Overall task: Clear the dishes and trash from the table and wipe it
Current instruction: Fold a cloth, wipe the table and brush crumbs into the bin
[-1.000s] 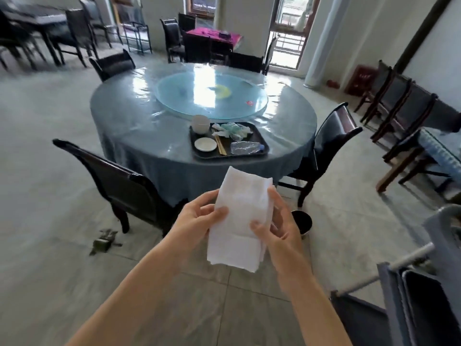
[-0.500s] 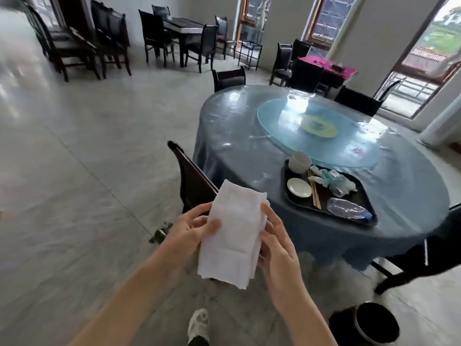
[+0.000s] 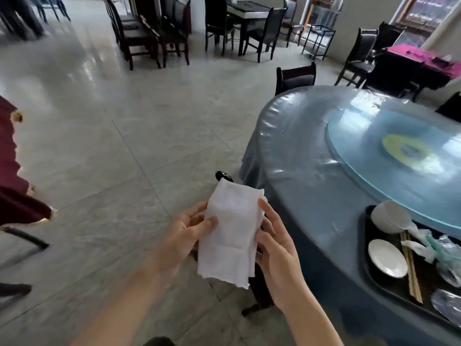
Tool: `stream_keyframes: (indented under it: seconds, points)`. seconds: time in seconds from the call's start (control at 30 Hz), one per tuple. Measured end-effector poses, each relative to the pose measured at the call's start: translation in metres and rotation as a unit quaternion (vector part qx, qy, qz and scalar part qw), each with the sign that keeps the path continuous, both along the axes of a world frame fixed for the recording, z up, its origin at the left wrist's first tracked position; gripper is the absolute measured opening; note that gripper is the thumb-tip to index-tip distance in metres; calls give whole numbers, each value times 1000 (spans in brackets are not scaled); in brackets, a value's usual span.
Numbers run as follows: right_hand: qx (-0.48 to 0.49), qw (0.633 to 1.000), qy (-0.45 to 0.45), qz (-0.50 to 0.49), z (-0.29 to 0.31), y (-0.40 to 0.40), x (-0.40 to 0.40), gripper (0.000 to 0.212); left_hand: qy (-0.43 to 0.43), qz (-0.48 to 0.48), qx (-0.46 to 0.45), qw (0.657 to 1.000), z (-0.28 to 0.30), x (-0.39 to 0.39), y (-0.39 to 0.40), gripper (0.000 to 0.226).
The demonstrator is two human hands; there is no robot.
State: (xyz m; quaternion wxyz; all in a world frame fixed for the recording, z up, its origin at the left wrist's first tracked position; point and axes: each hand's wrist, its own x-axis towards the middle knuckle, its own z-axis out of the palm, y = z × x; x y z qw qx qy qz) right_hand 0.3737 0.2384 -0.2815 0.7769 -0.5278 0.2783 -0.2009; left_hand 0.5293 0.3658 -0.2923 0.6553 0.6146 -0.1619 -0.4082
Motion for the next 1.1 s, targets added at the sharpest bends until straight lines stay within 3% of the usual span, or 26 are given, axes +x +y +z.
stream_keyframes:
  seconds: [0.3,0.47,0.53,0.67,0.8,0.93,1.1]
  points:
    - [-10,1000,8,-18,-19,-51,164,47,-18,-11,38,999,-25,161,-58,28]
    - [-79,992,31,-91,-17,-79,271,60,-177,-34,101,978,-24,263,-114,39]
    - [-81,990,33,-114,-12,-85,308,58,-152,-66,65,984,-13,288,-127,34]
    - [-83,987,10,-136,0,-102,371,49,-126,-138,16,982,3,337,-151,47]
    - [-63,982,29,-175,0,-123,403,52,-99,-160,4,982,8,378,-181,27]
    - [-47,977,51,-201,-3,-157,418,58,-99,-186,24,977,2,405,-218,22]
    - [18,964,13,-265,-19,-217,430,55,-119,-184,81,972,-18,440,-284,28]
